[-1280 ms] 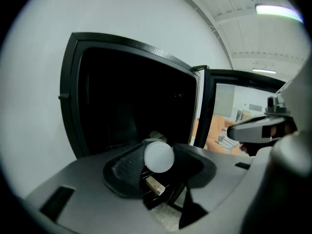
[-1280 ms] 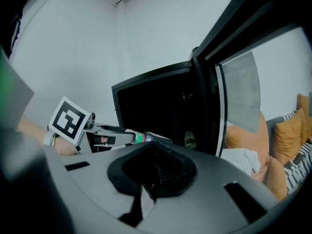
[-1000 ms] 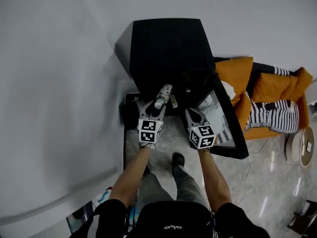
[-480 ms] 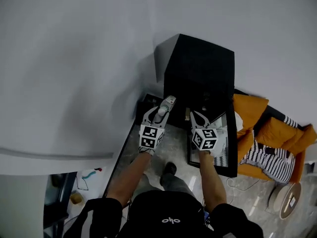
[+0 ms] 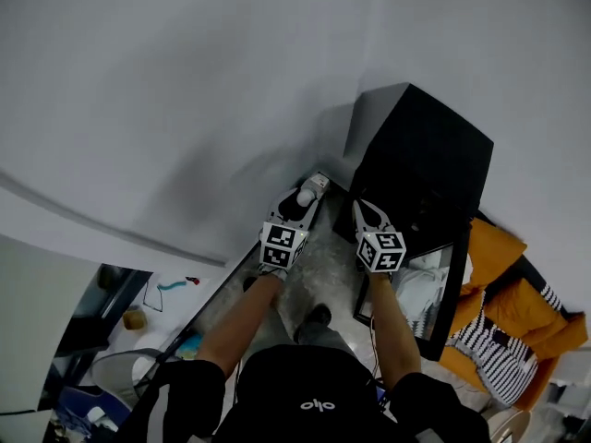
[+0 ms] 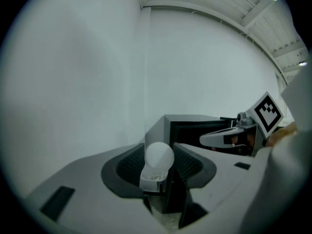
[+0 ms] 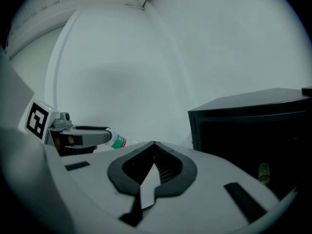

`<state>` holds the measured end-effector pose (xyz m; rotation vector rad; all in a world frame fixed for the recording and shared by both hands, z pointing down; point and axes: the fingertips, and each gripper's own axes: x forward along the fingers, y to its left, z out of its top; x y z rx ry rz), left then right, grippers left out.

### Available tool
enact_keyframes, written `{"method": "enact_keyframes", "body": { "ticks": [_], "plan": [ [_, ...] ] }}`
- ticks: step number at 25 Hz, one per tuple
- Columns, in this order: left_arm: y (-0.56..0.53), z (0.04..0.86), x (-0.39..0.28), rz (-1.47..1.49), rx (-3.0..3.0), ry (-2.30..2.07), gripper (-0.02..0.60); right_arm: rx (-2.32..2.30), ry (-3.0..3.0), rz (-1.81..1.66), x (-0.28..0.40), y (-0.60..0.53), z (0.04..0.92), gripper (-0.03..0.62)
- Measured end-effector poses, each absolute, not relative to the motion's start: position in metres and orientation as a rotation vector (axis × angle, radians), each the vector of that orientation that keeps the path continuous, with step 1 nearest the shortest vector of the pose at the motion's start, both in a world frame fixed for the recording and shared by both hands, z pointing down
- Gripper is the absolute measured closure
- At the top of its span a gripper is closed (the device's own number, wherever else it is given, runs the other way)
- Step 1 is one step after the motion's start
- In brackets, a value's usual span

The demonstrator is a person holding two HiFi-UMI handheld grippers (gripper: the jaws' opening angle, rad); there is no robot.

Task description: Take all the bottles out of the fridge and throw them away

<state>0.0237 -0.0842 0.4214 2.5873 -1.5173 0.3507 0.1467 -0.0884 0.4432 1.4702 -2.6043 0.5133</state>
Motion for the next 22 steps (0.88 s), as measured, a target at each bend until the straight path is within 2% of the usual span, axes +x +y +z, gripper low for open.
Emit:
{"method": "enact_keyframes", "body": {
  "ticks": [6, 14, 22],
  "plan": [
    [-0.089, 0.423, -0.013, 0.346, 2.517, -1.609, 0.394, 1.352, -2.645, 0.492, 0.107, -0.103, 0.444, 0.585],
    [-0.104, 0.44, -0.023, 0.367, 2.489, -1.594, 0.394, 1.307, -2.633, 0.509, 0.094, -0.124, 0.454, 0.585],
    [-0.14, 0.502, -0.033, 0.394, 2.466, -1.511, 0.394, 1.308, -2.556, 0.564, 0.081, -0.152, 0.508, 0.585]
  ]
}}
